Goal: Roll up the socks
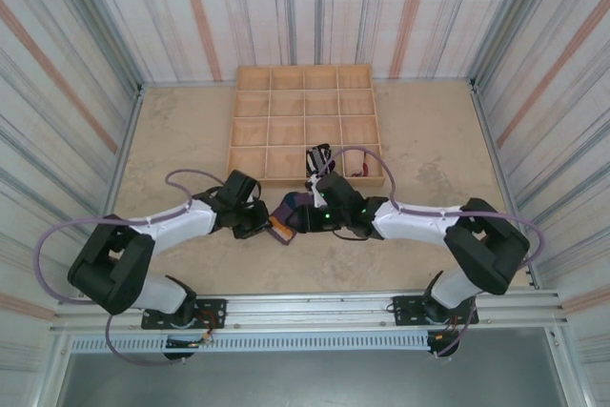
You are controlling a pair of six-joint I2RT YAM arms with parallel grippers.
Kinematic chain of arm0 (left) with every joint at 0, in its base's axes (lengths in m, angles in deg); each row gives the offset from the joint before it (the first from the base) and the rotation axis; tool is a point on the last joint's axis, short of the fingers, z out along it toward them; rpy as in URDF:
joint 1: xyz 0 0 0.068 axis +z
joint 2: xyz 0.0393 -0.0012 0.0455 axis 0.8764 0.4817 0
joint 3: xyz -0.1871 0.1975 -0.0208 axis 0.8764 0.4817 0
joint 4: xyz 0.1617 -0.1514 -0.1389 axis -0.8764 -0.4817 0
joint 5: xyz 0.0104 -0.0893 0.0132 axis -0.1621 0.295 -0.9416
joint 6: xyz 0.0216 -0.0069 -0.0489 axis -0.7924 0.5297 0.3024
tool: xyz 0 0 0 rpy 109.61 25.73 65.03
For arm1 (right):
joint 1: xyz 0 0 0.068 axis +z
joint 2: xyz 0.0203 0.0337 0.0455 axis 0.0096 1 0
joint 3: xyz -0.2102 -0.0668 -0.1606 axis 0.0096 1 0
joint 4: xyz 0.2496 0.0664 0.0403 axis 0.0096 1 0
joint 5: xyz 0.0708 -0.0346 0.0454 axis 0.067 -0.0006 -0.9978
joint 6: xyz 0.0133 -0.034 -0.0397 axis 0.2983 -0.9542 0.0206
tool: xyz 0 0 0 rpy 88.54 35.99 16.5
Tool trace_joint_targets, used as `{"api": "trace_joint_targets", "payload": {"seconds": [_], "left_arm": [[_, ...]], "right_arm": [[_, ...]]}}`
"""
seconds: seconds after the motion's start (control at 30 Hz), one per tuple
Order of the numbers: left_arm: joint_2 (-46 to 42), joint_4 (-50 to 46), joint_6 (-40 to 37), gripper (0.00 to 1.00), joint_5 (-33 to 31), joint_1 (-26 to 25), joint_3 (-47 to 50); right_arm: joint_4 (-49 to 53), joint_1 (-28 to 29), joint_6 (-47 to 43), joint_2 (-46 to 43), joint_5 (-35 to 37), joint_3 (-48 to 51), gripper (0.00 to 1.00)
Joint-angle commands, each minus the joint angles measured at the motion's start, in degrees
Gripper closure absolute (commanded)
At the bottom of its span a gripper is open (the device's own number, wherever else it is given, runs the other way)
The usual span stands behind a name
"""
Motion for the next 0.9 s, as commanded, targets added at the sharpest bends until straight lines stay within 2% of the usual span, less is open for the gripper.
{"api": "trace_joint_targets", "payload": {"seconds": [0.0, 0.23, 0.43, 0.63, 0.87], "left_arm": [[-2.4, -8.1, -2.3, 0.97, 2.1, 0.7, -1.5], [-3.6, -13.5, -5.5, 0.98, 4.2, 2.5, -2.2], [-3.8, -15.4, -6.8, 0.98, 4.7, 2.9, -2.1], [-4.0, -15.5, -7.2, 0.98, 5.1, 3.3, -1.2], [-3.8, -16.2, -8.3, 0.98, 5.9, 3.7, -1.2]], "right_arm": [[10.5, 5.7, -11.7, -2.7, 14.1, -2.2, 0.31], [9.2, 18.5, -21.0, -1.6, 31.2, -3.2, 0.3], [4.6, 28.8, -30.0, 4.8, 45.2, -5.7, 0.34], [1.4, 32.5, -34.8, 13.7, 49.9, -9.9, 0.36], [-0.6, 33.1, -36.3, 20.8, 53.6, -11.6, 0.4]]}}
